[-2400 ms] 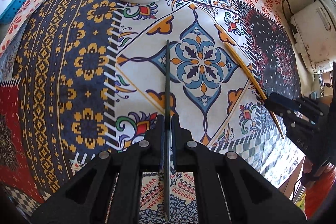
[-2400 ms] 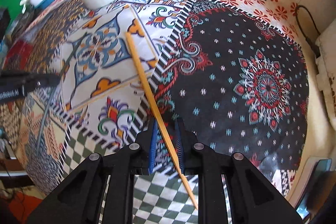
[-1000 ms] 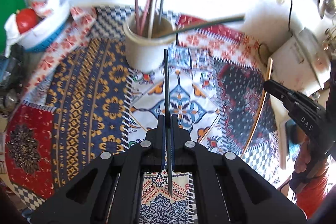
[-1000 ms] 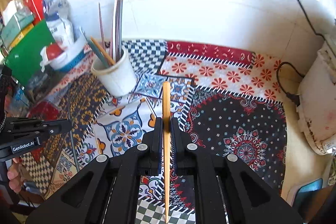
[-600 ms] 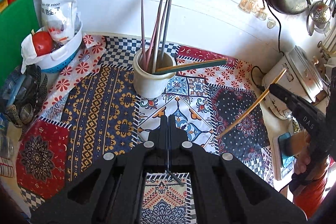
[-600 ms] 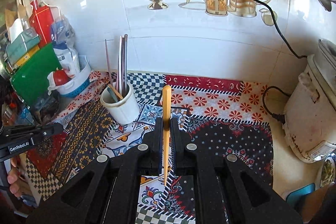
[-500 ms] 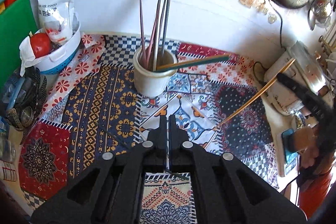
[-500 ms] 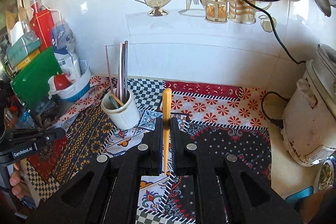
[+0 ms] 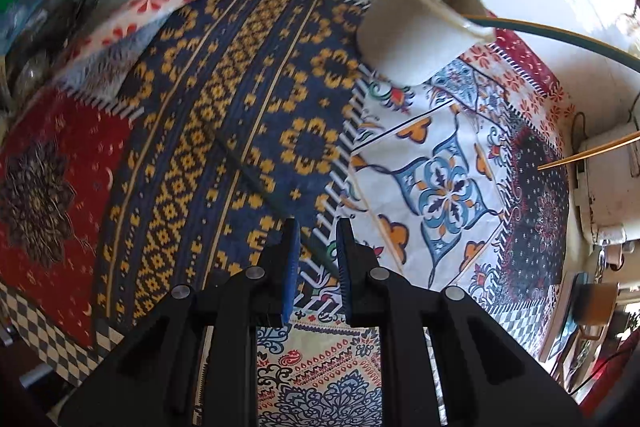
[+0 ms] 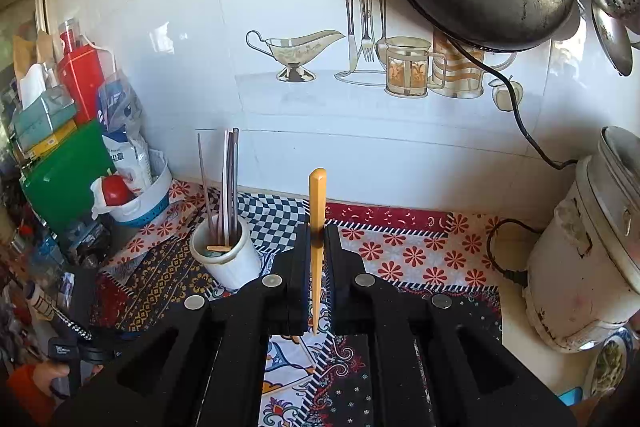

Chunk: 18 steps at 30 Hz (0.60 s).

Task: Organize utensils
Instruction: 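Lift both held sticks upright and carry them toward the white cup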

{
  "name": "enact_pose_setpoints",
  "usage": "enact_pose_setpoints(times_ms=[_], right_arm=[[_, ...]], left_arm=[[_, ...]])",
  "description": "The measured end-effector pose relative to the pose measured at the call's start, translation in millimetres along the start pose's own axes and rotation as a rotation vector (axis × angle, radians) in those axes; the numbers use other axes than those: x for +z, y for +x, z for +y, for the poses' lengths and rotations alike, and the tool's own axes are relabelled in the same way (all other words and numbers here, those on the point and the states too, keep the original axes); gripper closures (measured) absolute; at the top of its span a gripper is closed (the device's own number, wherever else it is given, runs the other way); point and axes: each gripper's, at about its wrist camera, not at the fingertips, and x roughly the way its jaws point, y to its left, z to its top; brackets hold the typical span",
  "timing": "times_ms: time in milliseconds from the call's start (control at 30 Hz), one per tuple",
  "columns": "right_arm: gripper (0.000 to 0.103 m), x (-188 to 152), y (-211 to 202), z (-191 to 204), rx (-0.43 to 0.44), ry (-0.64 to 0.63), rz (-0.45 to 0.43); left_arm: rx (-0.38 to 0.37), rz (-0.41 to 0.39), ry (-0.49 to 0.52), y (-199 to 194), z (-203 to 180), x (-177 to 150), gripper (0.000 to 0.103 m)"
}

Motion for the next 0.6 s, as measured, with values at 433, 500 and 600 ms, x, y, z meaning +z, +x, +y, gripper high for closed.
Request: enact_pose_setpoints(times_ms=[433, 500, 600], right_arm=[[0.097, 4.6, 9.0, 2.7, 0.039, -0.016, -0.003], [0.097, 5.6, 8.6, 2.4, 0.043, -0.021, -0.006], [0.097, 8.0, 9.7, 1.8, 0.044, -0.026, -0.009]], left_arm=[[0.035, 0.046, -0.02, 25.3, -3.9, -7.4, 0.091], [0.052, 0.028, -0.004, 25.5, -7.3, -6.4, 0.092], [0.072, 0.008, 0.017, 27.3, -14.1, -2.2, 0.095]])
